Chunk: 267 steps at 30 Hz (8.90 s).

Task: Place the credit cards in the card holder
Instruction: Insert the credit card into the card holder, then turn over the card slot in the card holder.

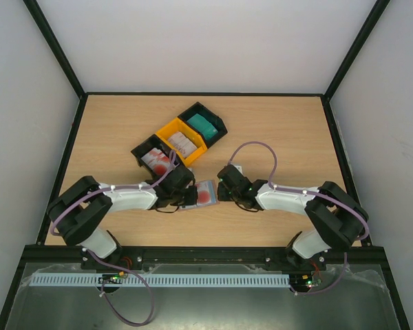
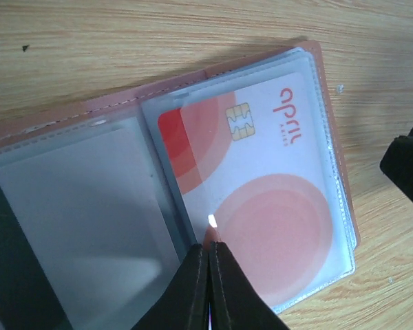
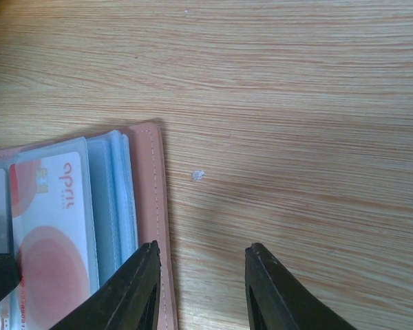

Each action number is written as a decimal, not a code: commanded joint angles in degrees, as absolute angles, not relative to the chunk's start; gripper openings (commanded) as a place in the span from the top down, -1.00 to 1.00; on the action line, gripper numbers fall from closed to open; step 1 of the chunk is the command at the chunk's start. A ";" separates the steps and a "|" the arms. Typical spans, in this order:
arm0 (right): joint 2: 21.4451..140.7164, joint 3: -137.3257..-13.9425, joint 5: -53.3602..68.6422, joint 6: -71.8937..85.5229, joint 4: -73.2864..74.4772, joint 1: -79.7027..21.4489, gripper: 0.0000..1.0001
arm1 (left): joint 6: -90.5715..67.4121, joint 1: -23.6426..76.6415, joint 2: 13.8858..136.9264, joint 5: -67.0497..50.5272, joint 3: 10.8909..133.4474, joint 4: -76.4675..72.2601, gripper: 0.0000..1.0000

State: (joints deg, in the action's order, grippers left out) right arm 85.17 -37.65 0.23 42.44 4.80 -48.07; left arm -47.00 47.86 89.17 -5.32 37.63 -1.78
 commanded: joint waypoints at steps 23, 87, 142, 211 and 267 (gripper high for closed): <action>87.66 -36.54 17.74 38.61 -4.31 -47.99 0.34 | -48.08 48.01 90.09 -2.84 35.38 -0.44 0.95; 92.79 -51.11 10.14 43.75 11.36 -48.47 0.45 | -42.18 35.42 57.50 -5.61 30.36 10.09 -0.08; 89.45 -29.38 26.71 53.92 -25.13 -39.70 0.37 | -40.76 42.88 95.59 -14.33 37.31 -12.76 0.71; 94.63 -51.28 20.16 44.68 1.25 -44.32 0.26 | -42.03 33.82 74.66 -10.36 34.51 -2.72 0.05; 106.49 -60.28 16.61 36.01 5.77 -44.76 0.52 | -24.85 28.74 84.33 1.93 55.86 21.95 -0.18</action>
